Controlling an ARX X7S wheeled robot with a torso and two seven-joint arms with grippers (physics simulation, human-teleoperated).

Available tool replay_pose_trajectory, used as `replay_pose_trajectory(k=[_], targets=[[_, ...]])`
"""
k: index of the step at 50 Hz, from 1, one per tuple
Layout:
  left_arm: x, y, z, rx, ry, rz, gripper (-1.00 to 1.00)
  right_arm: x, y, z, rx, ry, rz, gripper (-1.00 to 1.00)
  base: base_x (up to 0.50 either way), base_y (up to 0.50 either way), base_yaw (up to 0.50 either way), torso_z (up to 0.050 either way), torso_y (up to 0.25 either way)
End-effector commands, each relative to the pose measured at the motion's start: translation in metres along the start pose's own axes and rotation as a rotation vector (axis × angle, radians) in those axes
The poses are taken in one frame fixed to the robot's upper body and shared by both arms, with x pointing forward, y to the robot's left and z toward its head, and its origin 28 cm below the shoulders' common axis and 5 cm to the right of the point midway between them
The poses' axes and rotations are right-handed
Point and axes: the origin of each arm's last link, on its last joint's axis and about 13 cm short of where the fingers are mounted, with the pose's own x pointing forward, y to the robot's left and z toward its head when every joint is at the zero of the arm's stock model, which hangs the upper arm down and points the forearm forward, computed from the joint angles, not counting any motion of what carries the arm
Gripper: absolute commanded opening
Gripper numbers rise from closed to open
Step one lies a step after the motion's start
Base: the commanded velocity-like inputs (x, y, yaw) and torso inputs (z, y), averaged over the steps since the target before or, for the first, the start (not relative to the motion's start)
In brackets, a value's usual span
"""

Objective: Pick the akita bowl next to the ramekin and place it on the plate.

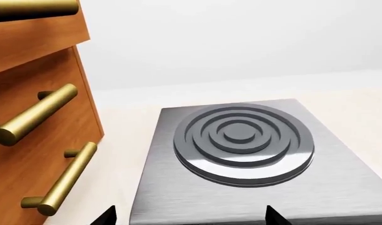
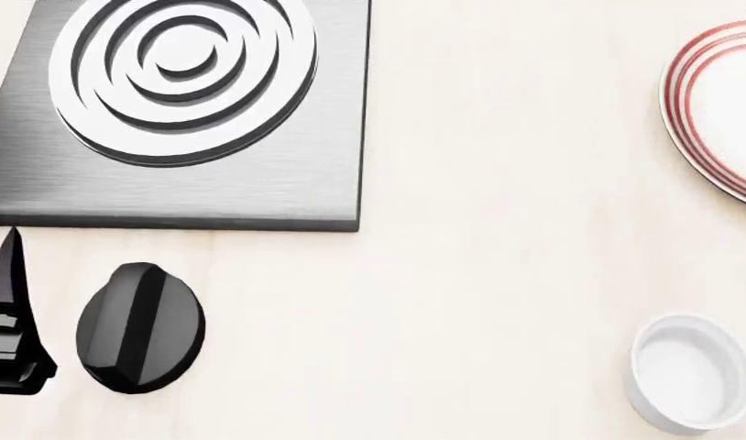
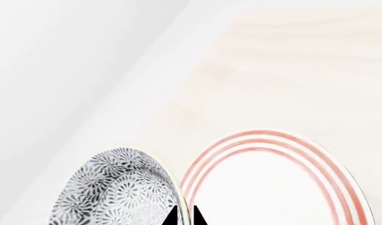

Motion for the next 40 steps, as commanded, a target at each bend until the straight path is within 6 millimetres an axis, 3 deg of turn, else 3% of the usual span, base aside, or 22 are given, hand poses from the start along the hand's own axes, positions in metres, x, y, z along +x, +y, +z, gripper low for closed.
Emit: replay_pose_trajectory(k=[1, 14, 40], targets=[[0.004, 0.002, 0.0, -0.01, -0.013, 0.008, 1.0, 0.008, 0.001, 0.003, 0.009, -0.026, 0.016, -1.0, 0.0, 0.0, 0.0, 0.0, 0.0], [0.002, 0.002, 0.001, -0.008, -0.016, 0.009, 1.0, 0.011, 0.007, 0.007, -0.004, -0.034, 0.017, -1.0, 0.0, 0.0, 0.0, 0.0, 0.0], [0.001, 0.003, 0.002, -0.006, -0.018, 0.013, 1.0, 0.019, 0.0, -0.003, -0.002, -0.019, 0.001, -1.0, 0.0, 0.0, 0.0, 0.0, 0.001]])
